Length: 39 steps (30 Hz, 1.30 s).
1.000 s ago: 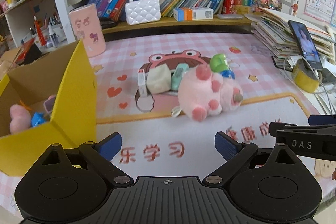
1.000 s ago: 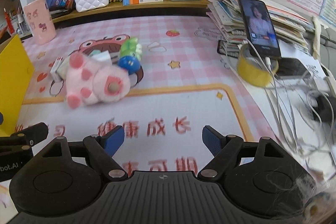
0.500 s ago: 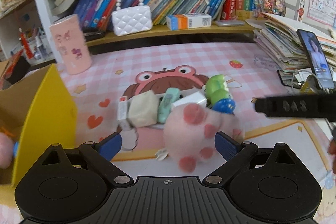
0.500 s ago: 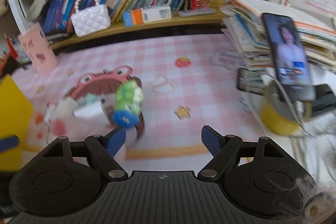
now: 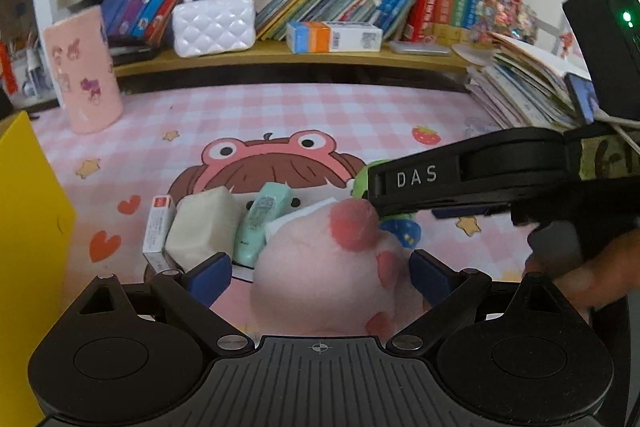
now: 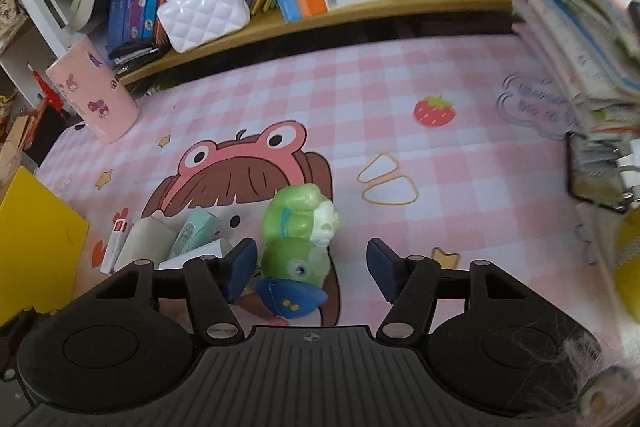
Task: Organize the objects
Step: 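Grasp the pink plush pig with the left gripper while the right grasps the green figure, then carry the pig and green figure over the yellow box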
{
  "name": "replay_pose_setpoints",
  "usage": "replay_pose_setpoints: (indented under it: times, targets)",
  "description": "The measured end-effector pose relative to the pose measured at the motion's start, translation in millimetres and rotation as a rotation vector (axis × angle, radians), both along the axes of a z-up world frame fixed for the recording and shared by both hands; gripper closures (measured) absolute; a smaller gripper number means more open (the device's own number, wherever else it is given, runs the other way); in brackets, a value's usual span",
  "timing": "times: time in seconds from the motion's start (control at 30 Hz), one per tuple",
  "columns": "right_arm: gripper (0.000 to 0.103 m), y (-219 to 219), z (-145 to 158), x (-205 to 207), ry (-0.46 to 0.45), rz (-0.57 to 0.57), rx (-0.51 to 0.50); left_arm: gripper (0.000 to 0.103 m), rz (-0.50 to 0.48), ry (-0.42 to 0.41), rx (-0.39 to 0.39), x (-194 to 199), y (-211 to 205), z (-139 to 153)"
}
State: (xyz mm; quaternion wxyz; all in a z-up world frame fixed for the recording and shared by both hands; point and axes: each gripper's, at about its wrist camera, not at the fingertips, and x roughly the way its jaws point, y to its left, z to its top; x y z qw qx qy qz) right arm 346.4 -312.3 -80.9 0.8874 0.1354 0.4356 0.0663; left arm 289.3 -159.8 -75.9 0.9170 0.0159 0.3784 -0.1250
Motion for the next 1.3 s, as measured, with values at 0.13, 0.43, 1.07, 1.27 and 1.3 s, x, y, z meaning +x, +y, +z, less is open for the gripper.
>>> replay_pose_setpoints:
  times: [0.13,0.43,1.07,1.27,1.3]
  targets:
    - [0.051,-1.6,-3.9,6.5,0.025,0.02,0.038,0.006,-0.001,0.012,-0.041,4.3,3.5,-3.2]
    - [0.07,4.3,4.6,2.4,-0.004,0.069,0.008,0.039,-0.041,0.048,-0.103,-3.4,7.4,7.0]
    - [0.07,35.6,42.2,-107.3,-0.082,0.008,-0.046,0.041,0.057,-0.032,-0.138,-115.2,92.3,51.2]
    - [0.07,74.1,42.4,-156.1,-0.054,0.054,-0.046,0.041,0.111,-0.001,-0.109,-146.6,127.0,46.5]
    - [0.07,81.6,42.7,-163.0,-0.054,0.067,-0.051,0.041,0.118,-0.004,-0.114,-149.8,133.8,47.4]
